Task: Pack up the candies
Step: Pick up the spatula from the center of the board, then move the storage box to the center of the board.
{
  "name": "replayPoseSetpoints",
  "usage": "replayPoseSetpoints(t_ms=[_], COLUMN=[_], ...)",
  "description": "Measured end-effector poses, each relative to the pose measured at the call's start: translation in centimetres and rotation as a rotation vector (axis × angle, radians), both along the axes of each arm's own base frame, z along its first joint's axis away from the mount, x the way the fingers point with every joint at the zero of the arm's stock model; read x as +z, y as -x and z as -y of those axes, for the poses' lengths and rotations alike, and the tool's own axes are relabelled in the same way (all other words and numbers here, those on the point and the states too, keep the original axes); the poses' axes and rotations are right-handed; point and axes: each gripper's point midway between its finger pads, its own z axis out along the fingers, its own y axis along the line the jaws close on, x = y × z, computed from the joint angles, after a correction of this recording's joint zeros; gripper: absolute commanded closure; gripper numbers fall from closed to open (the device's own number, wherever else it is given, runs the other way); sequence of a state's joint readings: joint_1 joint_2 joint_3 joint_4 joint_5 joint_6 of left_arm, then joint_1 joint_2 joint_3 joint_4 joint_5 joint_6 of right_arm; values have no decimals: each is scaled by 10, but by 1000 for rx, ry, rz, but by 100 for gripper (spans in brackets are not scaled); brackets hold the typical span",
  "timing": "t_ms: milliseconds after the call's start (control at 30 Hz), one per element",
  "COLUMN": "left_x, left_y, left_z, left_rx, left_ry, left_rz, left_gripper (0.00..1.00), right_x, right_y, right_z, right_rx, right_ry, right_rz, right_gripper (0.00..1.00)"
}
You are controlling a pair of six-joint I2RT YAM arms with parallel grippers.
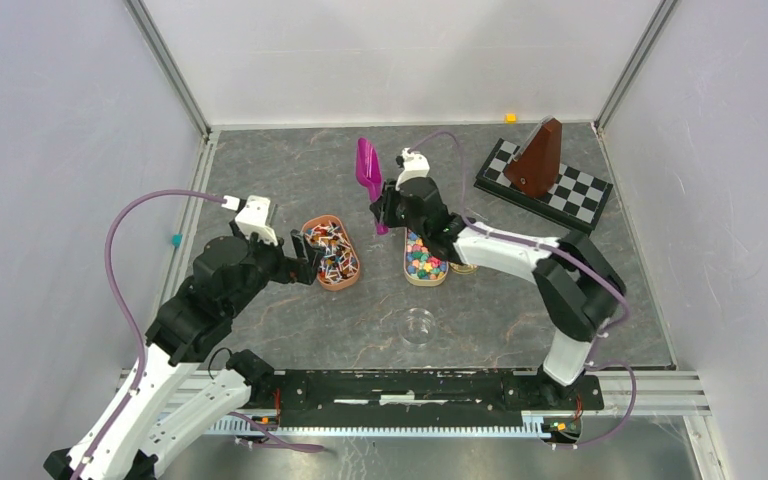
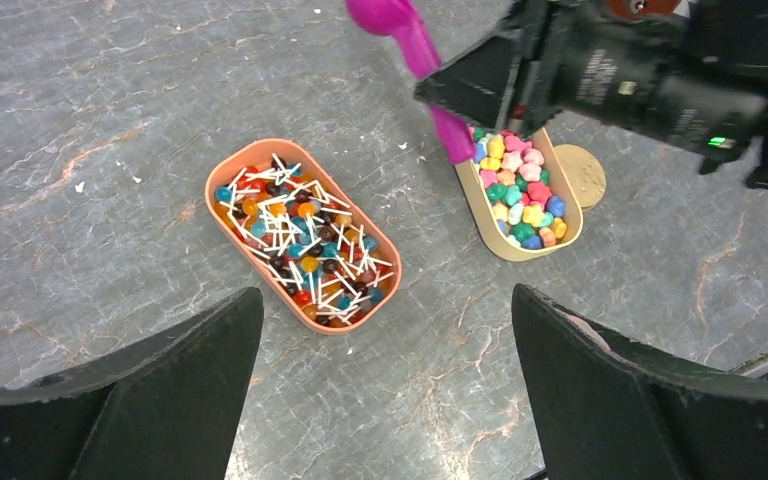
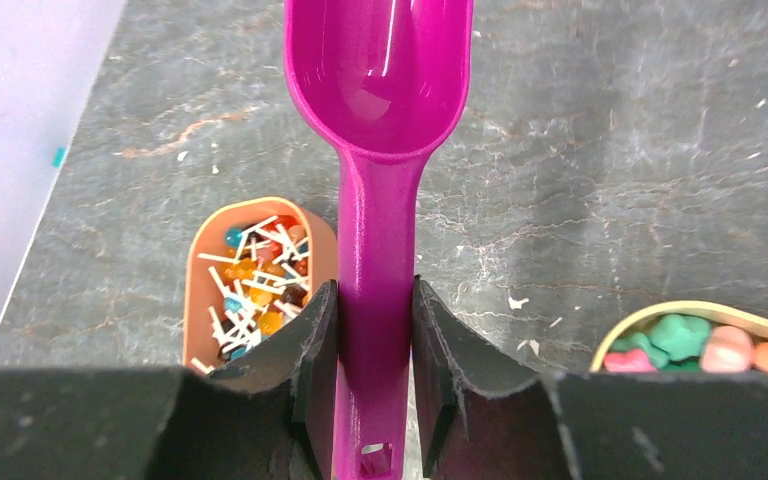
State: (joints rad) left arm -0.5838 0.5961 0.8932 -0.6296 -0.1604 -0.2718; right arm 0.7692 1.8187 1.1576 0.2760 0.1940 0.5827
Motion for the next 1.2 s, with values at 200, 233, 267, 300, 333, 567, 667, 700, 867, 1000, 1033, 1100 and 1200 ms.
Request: replayPoseSetpoints(t_ms=[200, 233, 267, 300, 333, 567, 667, 700, 867, 1000, 1033, 1100, 1200], left_x=[-6, -8, -10, -13, -15, -41, -61, -69, -98, -121, -125, -134, -145], left_y=[-5, -7, -8, -10, -11, -23, -31, -34, -43, -50, -51, -54, -56], left_z=[-2, -1, 0, 0, 0, 11, 16, 17, 16, 10, 8, 1, -11], left_rx=[26, 35, 42, 54, 64, 103, 127, 141, 219, 290, 307, 348, 406], left_ry=[-19, -12, -9, -7, -5, 4, -19, -33, -66, -94, -97, -109, -110], left_rz=[-20, -33, -45, -57, -70, -191, -261, -288, -373, -426, -438, -456, -479], left_gripper=[0, 0, 0, 0, 0, 1, 2, 3, 12, 21, 22, 25, 33], right_x=[38, 32, 44, 45, 46, 52, 54, 55, 45, 34, 32, 31, 31], right_y=[27, 31, 36, 42, 47, 85, 98, 101, 117, 127, 129, 132, 135], right_z=[24, 28, 34, 40, 45, 93, 110, 114, 133, 146, 149, 152, 155], right_rx=[62, 71, 79, 85, 91, 115, 116, 118, 128, 136, 136, 138, 144], right_ry=[29, 52, 50, 65, 79, 178, 208, 215, 262, 301, 310, 320, 323], right_rz=[92, 88, 112, 120, 126, 183, 205, 209, 216, 206, 206, 209, 216], right_gripper=[100, 100, 100, 100, 100, 100, 100, 100, 100, 100, 100, 100, 100])
